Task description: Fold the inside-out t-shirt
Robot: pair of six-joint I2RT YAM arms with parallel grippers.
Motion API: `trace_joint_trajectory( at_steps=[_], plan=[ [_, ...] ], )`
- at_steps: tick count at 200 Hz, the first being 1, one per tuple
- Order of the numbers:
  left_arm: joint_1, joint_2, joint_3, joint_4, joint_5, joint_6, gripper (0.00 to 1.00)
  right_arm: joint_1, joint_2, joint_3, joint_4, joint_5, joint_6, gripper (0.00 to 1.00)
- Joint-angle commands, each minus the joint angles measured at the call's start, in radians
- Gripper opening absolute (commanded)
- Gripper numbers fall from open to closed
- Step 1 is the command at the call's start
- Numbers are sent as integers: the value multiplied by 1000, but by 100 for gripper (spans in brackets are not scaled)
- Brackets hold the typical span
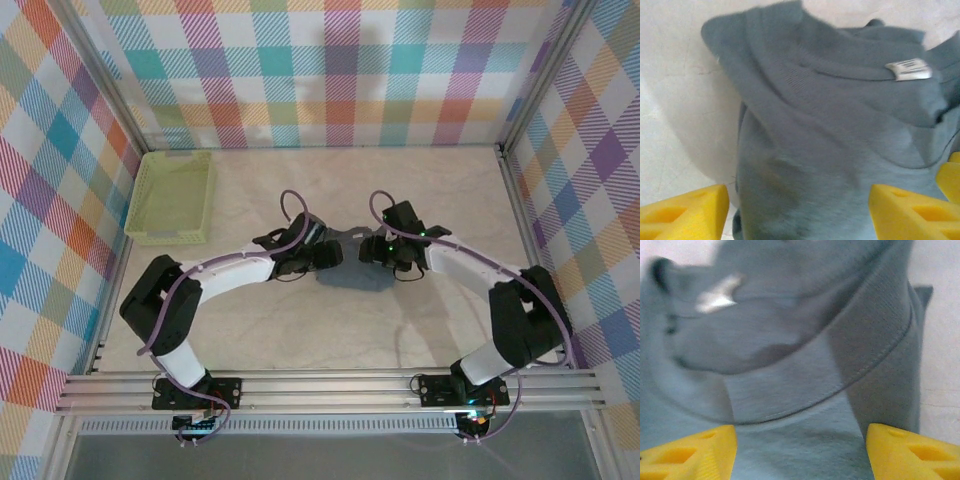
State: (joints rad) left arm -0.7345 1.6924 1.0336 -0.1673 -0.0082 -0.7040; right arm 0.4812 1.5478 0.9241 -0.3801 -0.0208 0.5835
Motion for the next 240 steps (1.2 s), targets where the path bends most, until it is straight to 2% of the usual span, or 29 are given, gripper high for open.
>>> trace_joint_trajectory(
  at_steps=[1, 30, 55, 79, 98, 123, 145, 170, 210, 240],
  plan=[
    [6, 38, -48, 63, 9, -21, 68, -1, 49, -37, 32, 43, 53, 67],
    [10, 40, -66, 36, -17, 1, 53, -1, 16, -23, -8, 88, 21, 69],
    [12, -29, -57, -14, -60, 33, 52, 5, -39, 35, -94, 142, -26, 74],
    [14, -124, -53, -77, -104, 49, 63, 72, -62, 121, -204, 253, -65, 82],
    [34, -218, -86, -103, -151, 53, 69, 144, -28, 196, -283, 313, -33, 86],
    [120, -337, -156, -131, -158, 51, 74, 230, 96, 297, -351, 340, 39, 93],
    [188, -429, -198, -158, -187, 71, 87, 235, 243, 395, -392, 331, 68, 94],
    [246, -492, -226, -176, -204, 106, 93, 181, 370, 455, -401, 308, 36, 93],
    [277, -595, -293, -160, -245, 132, 100, -4, 503, 531, -374, 313, -122, 92],
    [288, -614, -315, -148, -259, 140, 100, -116, 614, 730, -389, 299, -272, 92]
  ],
)
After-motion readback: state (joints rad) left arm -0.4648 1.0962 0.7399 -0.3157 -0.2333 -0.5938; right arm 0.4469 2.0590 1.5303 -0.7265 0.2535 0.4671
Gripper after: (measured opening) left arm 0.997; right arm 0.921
